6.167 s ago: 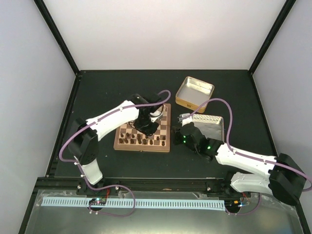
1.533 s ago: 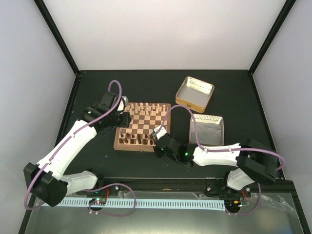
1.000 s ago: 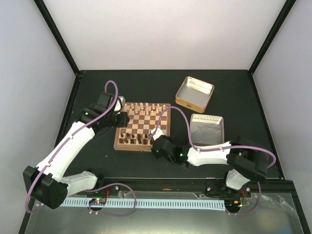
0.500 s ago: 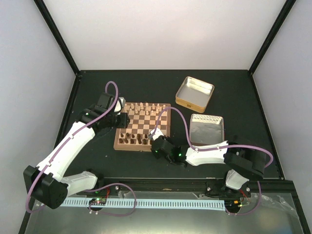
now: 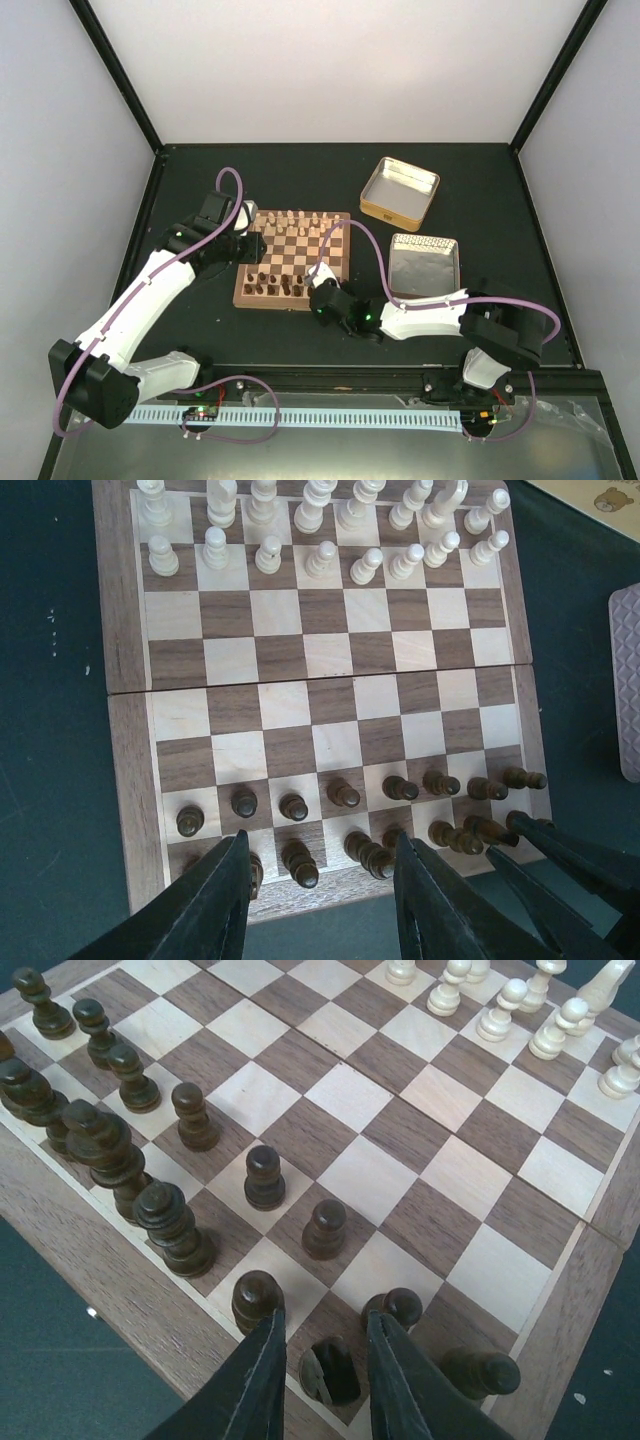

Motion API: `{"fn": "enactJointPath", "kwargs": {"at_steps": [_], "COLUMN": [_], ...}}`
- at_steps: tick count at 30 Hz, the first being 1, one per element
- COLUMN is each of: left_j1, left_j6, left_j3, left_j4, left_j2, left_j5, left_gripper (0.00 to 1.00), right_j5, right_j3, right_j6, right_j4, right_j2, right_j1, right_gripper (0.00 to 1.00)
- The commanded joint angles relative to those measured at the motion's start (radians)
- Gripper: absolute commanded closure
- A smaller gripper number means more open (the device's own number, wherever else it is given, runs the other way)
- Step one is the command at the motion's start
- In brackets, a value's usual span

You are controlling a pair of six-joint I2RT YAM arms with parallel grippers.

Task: Set up the chess pieces on the board
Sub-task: Place the chess piece on the chessboard.

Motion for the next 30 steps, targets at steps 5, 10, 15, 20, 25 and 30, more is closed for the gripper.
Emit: {"fn": "enactJointPath", "kwargs": {"at_steps": [5,10,15,20,25,30], "left_j1": [0.01,0.014,0.018,0.021,0.023,0.023], "left_j6": [0.004,0.0,-0.008,-0.016,-0.021,-0.021], "left_j3": [0.007,0.001,-0.014,-0.036,-0.057,-0.058], "left_j4": [0.015,0.02,0.033,0.057,0.086,0.087], "left_j2": [-0.018,-0.037,-0.084,-0.135,-0.165,-0.169], "left_j5": [0.016,0.013,-0.002,-0.017,-0.023,-0.023], "left_gripper": [0.59,0.58,0.57,0.53,0.52,0.52], "right_j5": [0.028,0.05,0.003,-0.073,-0.132,-0.153], "right_j3": [0.045,0.077,0.092,0.07,0.041,0.066], "right_j6": [0.045,0.148,0.272,0.377,0.417,0.417], "right_j4": [-0.037,-0.159,-0.313,-0.45,-0.477,-0.481], "right_j2": [-0.114,-0.198,-0.25,-0.257,-0.233,-0.165], "right_j1": [0.007,-0.004,-0.016,-0.018,-0.022,-0.034], "right_gripper": [0.74,0.67,0.63,0.62,0.67,0.77]}}
